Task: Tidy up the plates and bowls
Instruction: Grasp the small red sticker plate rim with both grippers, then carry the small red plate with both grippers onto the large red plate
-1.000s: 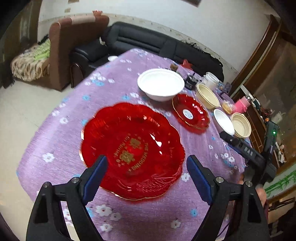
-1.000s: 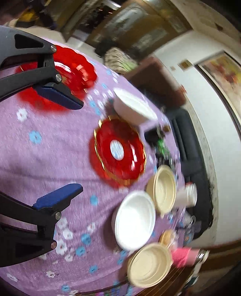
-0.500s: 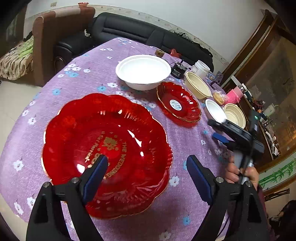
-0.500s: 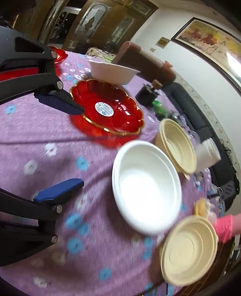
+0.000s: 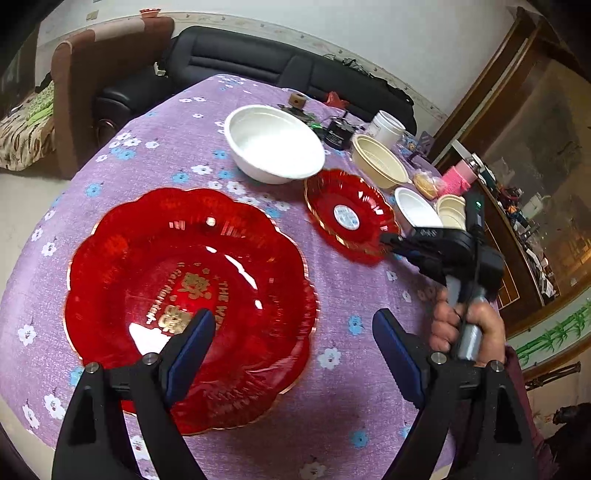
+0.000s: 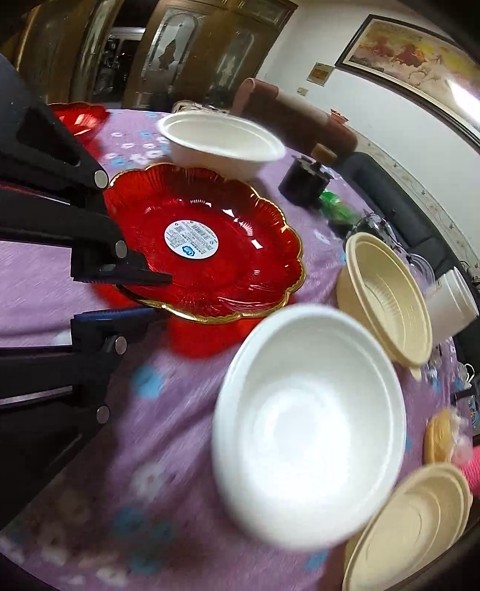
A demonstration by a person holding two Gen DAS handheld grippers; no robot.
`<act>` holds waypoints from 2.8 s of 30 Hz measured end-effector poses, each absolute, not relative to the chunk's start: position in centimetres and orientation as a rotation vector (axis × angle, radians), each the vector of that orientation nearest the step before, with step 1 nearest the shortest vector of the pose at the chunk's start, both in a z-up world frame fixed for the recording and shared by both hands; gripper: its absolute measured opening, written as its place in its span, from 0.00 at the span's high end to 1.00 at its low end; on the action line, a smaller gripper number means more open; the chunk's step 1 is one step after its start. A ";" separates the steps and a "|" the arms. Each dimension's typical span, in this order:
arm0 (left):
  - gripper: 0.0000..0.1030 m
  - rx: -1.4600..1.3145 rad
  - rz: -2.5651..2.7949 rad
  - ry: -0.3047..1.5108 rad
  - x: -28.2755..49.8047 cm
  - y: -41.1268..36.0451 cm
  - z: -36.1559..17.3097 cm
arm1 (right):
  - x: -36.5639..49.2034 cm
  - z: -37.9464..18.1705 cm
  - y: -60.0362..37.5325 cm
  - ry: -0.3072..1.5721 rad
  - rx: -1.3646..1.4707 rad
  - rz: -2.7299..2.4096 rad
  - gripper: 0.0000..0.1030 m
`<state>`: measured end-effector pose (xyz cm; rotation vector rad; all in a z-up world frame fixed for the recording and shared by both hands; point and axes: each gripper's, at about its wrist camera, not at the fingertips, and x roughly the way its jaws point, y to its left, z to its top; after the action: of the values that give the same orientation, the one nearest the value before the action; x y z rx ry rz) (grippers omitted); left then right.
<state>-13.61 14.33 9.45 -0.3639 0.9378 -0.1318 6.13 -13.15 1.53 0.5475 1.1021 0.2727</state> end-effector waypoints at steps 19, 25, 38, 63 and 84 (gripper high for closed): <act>0.18 -0.209 -0.087 1.089 0.2 2.7 5.6 | 0.7 0.9 -19.8 1.124 0.558 0.263 0.90; 0.36 -0.195 -0.087 1.172 2.3 1.9 3.6 | 0.7 0.6 -20.1 1.109 0.574 0.287 0.90; 0.76 -0.185 -0.074 1.172 1.4 1.8 3.0 | 0.0 1.0 -20.8 1.064 0.542 0.296 0.90; 0.76 -0.309 0.048 0.920 -9.7 13.2 10.8 | -4.8 9.4 -10.3 0.962 0.398 0.494 0.89; 0.72 -0.397 0.289 1.010 -13.2 23.8 4.7 | -5.3 4.7 4.2 1.059 0.124 0.595 0.88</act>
<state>-13.15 23.83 4.73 -0.3966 1.0104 0.2895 -5.31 4.23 4.65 0.1241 1.0589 0.5954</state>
